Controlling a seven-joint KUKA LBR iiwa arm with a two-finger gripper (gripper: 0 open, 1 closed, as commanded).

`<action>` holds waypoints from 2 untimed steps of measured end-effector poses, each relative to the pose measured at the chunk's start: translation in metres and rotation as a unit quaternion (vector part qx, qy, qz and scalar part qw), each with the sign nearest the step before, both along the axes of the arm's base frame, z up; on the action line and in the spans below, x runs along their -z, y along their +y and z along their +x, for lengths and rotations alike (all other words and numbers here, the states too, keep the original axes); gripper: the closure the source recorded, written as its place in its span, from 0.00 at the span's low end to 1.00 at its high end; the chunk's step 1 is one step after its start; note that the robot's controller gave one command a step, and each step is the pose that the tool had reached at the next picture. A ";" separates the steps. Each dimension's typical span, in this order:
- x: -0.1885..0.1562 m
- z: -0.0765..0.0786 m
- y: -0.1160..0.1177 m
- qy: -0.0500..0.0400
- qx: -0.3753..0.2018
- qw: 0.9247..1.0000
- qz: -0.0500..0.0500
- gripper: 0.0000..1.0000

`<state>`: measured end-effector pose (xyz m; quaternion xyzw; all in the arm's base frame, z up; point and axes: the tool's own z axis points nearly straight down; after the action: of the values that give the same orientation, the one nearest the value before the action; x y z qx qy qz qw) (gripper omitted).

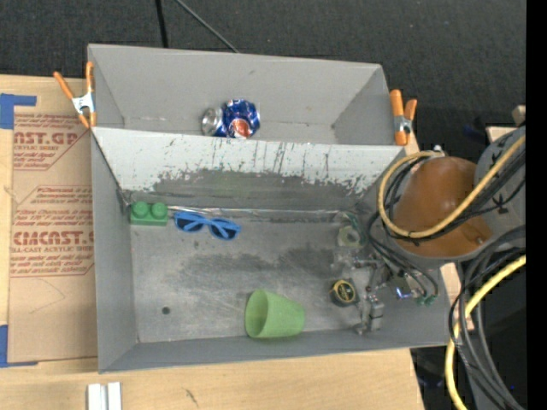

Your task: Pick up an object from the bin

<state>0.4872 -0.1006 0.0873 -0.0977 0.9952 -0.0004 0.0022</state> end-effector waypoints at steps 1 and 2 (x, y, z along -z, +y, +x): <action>0.001 -0.001 0.001 0.002 -0.001 1.000 0.001 1.00; 0.000 0.000 0.001 0.000 0.000 1.000 0.001 0.00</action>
Offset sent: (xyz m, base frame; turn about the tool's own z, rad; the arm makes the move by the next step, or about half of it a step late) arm 0.0000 0.0000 0.0000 0.0000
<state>0.4872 -0.0997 0.0871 -0.0982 0.9952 0.0001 0.0020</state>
